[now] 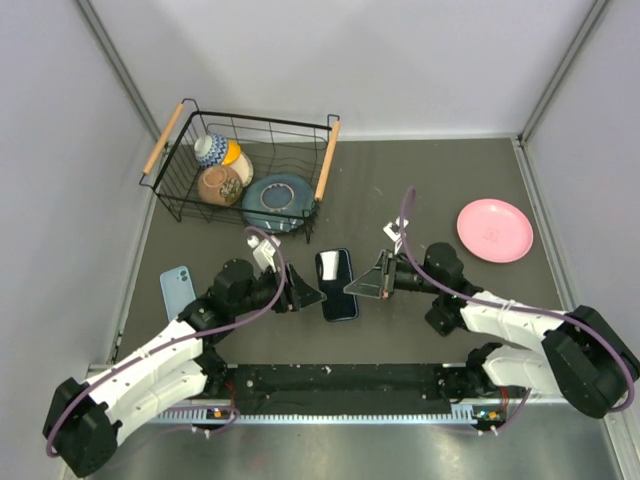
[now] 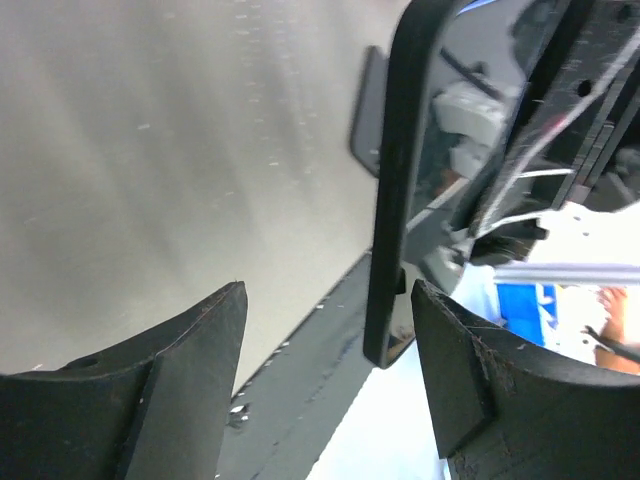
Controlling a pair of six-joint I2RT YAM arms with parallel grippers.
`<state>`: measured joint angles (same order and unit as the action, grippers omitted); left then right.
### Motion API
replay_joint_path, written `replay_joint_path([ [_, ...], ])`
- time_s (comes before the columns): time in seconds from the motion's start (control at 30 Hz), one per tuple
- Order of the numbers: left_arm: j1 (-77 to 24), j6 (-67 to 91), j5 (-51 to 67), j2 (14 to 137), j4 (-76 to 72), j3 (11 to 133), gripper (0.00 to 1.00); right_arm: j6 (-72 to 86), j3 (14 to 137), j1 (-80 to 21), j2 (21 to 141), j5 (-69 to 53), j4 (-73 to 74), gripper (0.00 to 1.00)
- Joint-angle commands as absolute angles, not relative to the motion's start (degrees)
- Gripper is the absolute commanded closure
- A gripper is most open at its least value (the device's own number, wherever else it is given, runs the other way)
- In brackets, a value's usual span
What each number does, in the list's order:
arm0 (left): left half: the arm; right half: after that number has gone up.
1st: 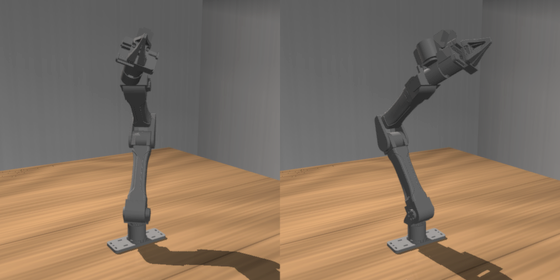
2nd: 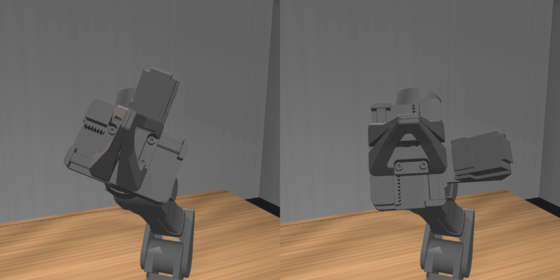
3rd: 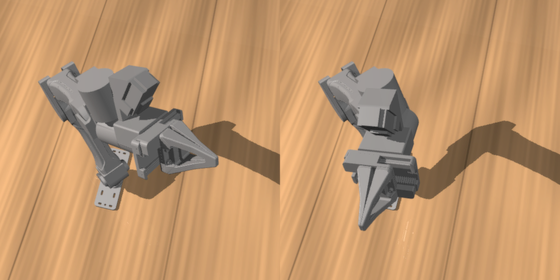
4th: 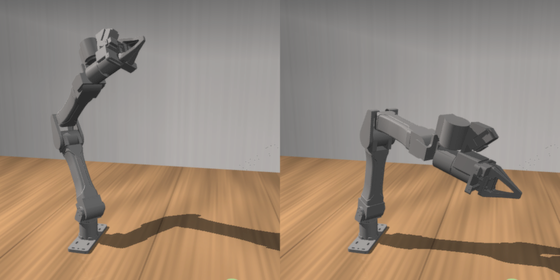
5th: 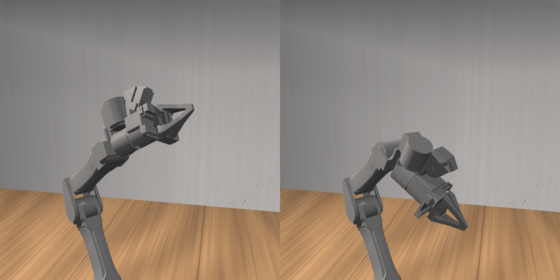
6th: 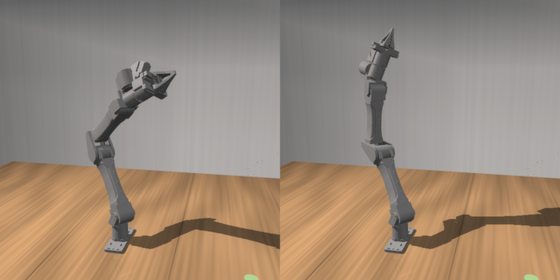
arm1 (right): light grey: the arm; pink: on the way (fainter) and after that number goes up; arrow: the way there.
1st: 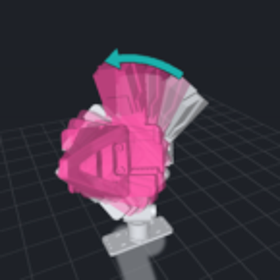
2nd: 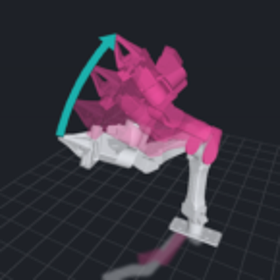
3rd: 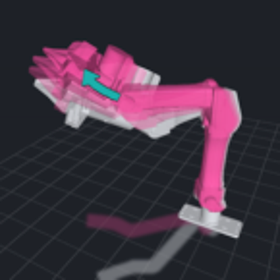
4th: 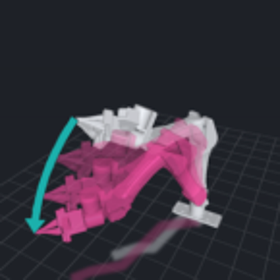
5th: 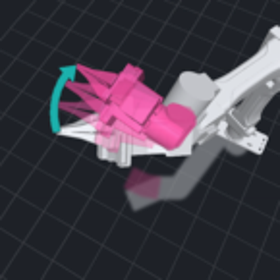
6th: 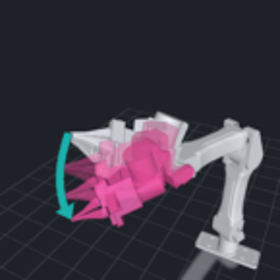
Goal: Put the phone into the phone case
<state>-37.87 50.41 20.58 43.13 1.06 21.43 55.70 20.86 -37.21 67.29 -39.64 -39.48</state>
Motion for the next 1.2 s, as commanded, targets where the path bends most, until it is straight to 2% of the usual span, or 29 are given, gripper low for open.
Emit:
replay_joint_path([
  [0.0,-37.71,53.52,30.83,43.42,-13.17,20.83,0.28,59.49,20.74,-37.26,64.78,-46.84,-48.95,1.00],
  [0.27,-37.88,56.69,34.19,41.66,-20.57,17.93,0.33,62.84,19.60,-42.27,64.69,-46.06,-52.82,1.00],
  [0.3,-37.88,56.52,34.36,41.75,-20.57,18.10,0.35,62.93,19.60,-42.71,64.69,-45.36,-53.17,1.00],
  [0.4,-37.97,56.60,35.41,42.10,-21.00,18.11,0.56,63.54,19.95,-43.24,64.51,-44.39,-52.82,0.98],
  [0.47,-37.88,56.86,36.03,42.63,-21.97,18.02,0.70,63.72,19.95,-43.33,64.16,-43.95,-52.47,0.91],
  [0.5,-37.88,57.04,36.99,42.71,-22.41,17.93,0.74,63.72,20.04,-43.33,63.73,-43.68,-51.86,0.86],
  [0.53,-37.88,56.95,37.35,43.06,-22.76,17.84,0.79,62.76,20.21,-43.24,63.20,-43.33,-49.33,0.75],
  [0.57,-37.88,56.78,37.88,43.24,-22.94,17.93,0.88,61.97,20.30,-43.24,61.54,-42.02,-47.48,0.68],
  [0.63,-37.88,56.51,39.19,43.51,-22.50,17.93,0.95,59.00,21.53,-43.16,59.25,-39.48,-38.29,0.52],
  [0.67,-37.88,56.43,39.81,43.42,-22.50,17.84,1.00,57.76,22.06,-43.15,56.72,-37.29,-34.93,0.48],
  [0.73,-37.88,56.43,41.91,43.86,-22.59,17.67,1.00,54.16,24.60,-42.98,54.85,-35.43,-29.73,0.38],
  [0.83,-37.88,56.78,44.64,44.65,-24.34,17.14,1.00,50.03,28.29,-42.45,52.56,-33.05,-21.46,0.29],
  [0.97,-37.88,58.53,46.31,44.73,-28.21,16.08,1.00,45.09,32.95,-41.40,54.31,-32.87,-13.03,0.24],
  [1.17,-37.88,60.99,48.25,45.97,-31.28,16.70,1.00,44.39,35.85,-40.78,59.49,-38.39,-14.50,0.18],
])
